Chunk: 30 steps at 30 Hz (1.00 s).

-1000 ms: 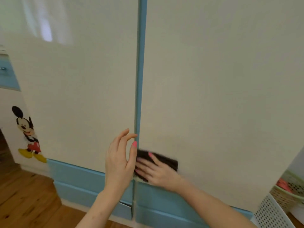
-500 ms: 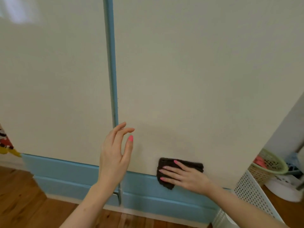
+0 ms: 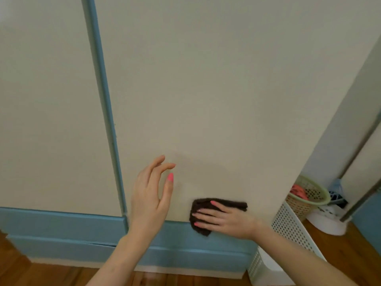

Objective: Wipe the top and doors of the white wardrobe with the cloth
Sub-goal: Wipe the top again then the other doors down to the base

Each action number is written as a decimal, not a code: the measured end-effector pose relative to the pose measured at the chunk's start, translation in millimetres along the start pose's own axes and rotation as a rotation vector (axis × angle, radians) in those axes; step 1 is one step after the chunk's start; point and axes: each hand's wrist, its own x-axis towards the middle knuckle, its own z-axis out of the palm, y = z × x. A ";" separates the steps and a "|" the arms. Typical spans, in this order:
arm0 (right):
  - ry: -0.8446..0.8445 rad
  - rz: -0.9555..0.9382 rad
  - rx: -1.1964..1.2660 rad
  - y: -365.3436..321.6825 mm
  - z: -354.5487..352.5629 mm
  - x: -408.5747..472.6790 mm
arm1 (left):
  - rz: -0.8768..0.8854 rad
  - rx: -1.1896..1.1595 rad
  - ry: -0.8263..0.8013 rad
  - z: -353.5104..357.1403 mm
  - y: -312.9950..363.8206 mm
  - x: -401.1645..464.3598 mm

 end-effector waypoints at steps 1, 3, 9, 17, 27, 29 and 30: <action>-0.066 -0.085 -0.054 0.3 2.8 -21.8 | 0.009 0.004 -0.010 0.8 -0.8 -3.1; -0.152 -0.193 -0.160 12.1 5.1 -61.9 | 0.041 0.025 -0.031 1.0 -4.9 -6.6; 0.214 0.328 -0.085 132.8 -32.3 -91.0 | 0.061 0.052 -0.057 0.8 -0.7 -0.8; 0.785 1.361 0.033 250.7 -81.1 -37.4 | 0.227 -0.020 -0.043 24.9 42.9 26.9; 0.673 1.667 0.381 61.5 -23.1 -31.4 | 0.245 -0.086 -0.078 34.1 51.7 14.5; 0.566 1.785 0.562 9.4 -14.1 -30.9 | 0.231 -0.080 -0.086 32.2 48.7 9.9; 0.495 1.903 0.697 -8.9 -17.4 -27.9 | 0.230 -0.077 -0.092 30.7 46.5 6.8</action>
